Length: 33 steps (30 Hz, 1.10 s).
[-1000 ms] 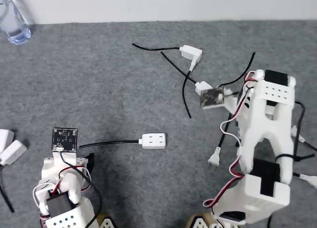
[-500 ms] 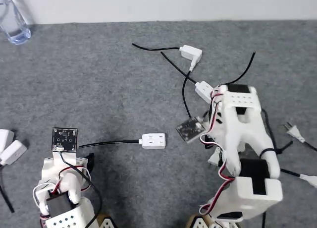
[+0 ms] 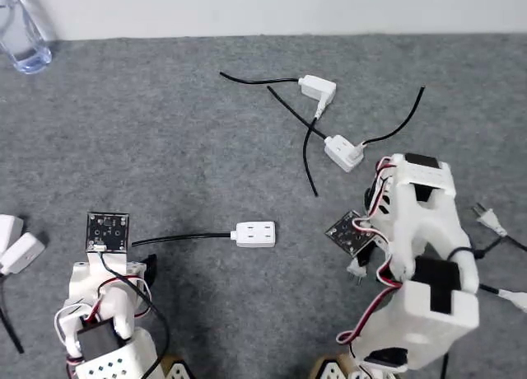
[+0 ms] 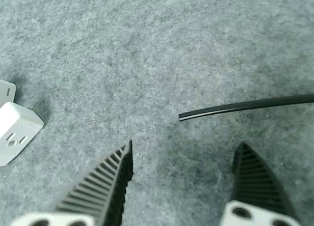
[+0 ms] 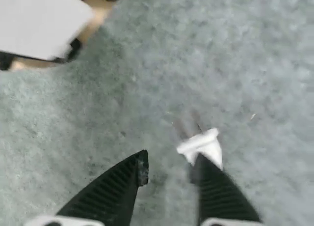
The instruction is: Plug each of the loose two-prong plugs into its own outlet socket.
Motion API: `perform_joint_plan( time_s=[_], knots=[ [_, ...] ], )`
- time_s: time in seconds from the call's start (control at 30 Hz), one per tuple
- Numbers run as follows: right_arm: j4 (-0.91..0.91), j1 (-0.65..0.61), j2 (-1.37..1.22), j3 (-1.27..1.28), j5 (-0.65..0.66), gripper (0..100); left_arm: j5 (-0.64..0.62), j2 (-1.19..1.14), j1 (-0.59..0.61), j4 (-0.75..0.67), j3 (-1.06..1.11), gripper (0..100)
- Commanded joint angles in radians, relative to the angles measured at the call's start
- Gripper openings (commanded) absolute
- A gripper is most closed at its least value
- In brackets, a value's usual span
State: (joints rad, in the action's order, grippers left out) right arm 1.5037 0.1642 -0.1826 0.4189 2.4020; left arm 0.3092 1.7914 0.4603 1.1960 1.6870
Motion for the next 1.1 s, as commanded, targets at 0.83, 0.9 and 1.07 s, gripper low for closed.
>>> perform_joint_plan(
  time_s=[0.83,0.9,1.07],
  knots=[
    [-0.027,-0.194,-0.010,-0.087,-0.091,19.0,-0.011,0.006,-0.006,-0.020,-0.004,31],
    [-0.025,-0.203,-0.010,-0.107,-0.106,19.0,-0.011,0.006,-0.006,-0.020,-0.004,31],
    [-0.019,-0.254,-0.001,-0.129,-0.155,19.0,-0.011,0.006,-0.008,-0.020,-0.004,31]
  ],
)
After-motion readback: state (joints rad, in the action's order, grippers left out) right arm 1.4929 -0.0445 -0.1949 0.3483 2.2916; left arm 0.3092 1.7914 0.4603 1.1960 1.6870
